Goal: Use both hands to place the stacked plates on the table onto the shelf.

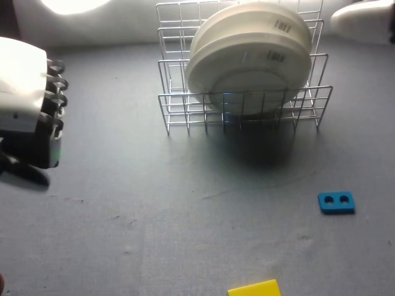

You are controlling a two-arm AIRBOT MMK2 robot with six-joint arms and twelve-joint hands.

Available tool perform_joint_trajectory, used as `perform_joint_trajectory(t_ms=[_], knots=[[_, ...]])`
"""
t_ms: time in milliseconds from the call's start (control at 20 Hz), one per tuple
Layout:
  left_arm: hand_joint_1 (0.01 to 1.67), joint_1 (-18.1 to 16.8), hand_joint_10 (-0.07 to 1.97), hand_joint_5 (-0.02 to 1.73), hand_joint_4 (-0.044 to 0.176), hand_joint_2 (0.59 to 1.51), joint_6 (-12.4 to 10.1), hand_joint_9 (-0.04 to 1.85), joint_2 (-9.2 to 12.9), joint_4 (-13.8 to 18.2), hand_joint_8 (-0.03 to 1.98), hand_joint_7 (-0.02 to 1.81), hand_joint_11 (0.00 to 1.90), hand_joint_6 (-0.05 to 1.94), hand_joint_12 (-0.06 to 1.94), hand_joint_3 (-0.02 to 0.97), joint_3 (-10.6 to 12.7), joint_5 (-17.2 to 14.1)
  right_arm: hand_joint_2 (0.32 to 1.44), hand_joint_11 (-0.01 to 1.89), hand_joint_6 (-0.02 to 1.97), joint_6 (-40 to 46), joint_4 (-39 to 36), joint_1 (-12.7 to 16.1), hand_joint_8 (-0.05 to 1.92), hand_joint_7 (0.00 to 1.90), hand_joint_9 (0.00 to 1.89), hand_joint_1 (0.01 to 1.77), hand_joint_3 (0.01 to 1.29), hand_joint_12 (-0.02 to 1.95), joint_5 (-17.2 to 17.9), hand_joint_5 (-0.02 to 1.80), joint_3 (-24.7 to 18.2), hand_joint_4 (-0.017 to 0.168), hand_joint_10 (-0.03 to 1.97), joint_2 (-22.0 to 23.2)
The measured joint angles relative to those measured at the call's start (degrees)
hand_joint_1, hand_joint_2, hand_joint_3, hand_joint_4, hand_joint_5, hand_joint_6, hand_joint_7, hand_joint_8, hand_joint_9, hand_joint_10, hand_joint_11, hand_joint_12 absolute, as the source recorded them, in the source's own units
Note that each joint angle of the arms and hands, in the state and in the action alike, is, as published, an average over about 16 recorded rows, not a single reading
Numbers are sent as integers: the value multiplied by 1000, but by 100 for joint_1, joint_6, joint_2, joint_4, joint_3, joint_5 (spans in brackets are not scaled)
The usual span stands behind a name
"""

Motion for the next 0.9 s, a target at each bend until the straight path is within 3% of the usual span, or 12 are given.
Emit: perform_joint_trajectory(t_ms=[150, 300, 400, 900], knots=[[489, -111, 1927, 1373, 134, 1322, 30, 1549, 105, 93, 1898, 1523, 1509, 1873, 1923, 0, -275, -108, 1283, 1691, 1875, -130, 3, -49, 1870, 1516, 1585, 415, 15, 1916, -12, 1351, -196, 105, 1897, 288], [594, -184, 1938, 1468, 162, 1331, 53, 1652, 180, 174, 1908, 1603, 1646, 1903, 1931, -6, -476, -196, 1336, 1834, 1914, -228, 5, -102, 1905, 1635, 1712, 453, 15, 1917, 28, 1473, -314, 133, 1926, 454], [641, -226, 1939, 1472, 162, 1343, 63, 1652, 213, 201, 1908, 1596, 1654, 1929, 1931, -9, -565, -241, 1368, 1868, 1924, -291, 6, -140, 1910, 1672, 1750, 488, 15, 1918, 83, 1508, -362, 150, 1934, 511], [656, -305, 1939, 1465, 163, 1344, 13, 1588, 251, 243, 1904, 1536, 1579, 1935, 1931, -9, -659, -331, 1372, 1867, 1923, -488, 1, -359, 1910, 1657, 1740, 521, 14, 1918, 414, 1511, -399, 150, 1934, 491]])
